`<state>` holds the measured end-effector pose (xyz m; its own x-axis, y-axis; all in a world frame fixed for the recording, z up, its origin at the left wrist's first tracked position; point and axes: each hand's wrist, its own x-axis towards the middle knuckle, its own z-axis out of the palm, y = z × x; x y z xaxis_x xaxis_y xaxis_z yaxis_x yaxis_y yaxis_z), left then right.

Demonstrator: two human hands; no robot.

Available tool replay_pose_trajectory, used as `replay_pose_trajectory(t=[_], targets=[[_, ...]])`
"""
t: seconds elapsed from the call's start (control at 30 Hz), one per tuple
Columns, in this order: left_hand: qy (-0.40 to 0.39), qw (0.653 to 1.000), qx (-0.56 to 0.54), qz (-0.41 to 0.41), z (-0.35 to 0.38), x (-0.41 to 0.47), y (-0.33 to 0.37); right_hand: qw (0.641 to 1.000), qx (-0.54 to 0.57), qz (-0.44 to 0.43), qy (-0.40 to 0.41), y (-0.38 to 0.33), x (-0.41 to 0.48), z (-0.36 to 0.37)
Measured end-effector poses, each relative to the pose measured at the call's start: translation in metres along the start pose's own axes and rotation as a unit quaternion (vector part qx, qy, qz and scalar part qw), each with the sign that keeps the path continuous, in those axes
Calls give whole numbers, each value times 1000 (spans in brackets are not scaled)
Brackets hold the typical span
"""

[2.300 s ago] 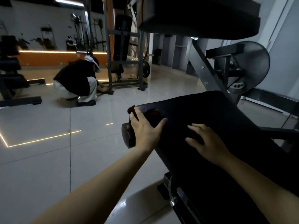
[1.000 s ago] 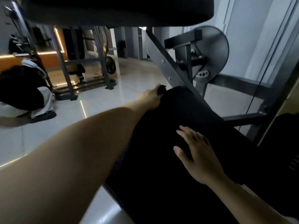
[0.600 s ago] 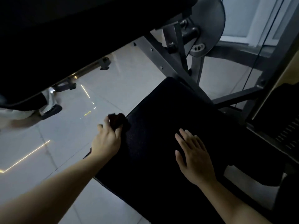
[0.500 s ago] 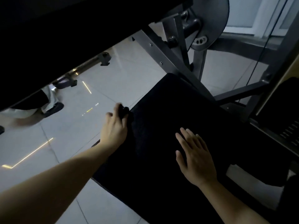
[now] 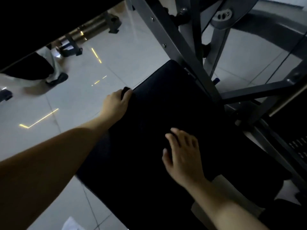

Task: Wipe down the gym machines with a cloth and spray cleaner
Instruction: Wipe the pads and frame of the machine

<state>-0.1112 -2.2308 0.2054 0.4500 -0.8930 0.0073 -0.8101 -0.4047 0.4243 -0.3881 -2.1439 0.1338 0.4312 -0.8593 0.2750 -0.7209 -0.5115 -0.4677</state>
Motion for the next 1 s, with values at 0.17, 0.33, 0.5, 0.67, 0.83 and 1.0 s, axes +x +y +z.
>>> replay_pose_trajectory(t=[0.17, 0.33, 0.5, 0.67, 0.83, 1.0], targets=[[36, 995, 52, -74, -19, -52, -50, 994, -100, 30, -13, 66, 83, -23], [42, 994, 25, -95, 5, -3, 26, 993, -112, 18, -38, 80, 80, -16], [11, 1000, 8, -11, 60, 84, 152, 996, -79, 17, -34, 84, 84, -17], [14, 999, 32, 8, 56, 78, 134, 997, -76, 15, -30, 86, 82, -17], [15, 994, 72, -79, 1, -6, 25, 995, -94, 21, -38, 83, 82, -16], [-16, 987, 48, -152, 9, 21, 54, 994, -94, 24, -49, 81, 82, -17]])
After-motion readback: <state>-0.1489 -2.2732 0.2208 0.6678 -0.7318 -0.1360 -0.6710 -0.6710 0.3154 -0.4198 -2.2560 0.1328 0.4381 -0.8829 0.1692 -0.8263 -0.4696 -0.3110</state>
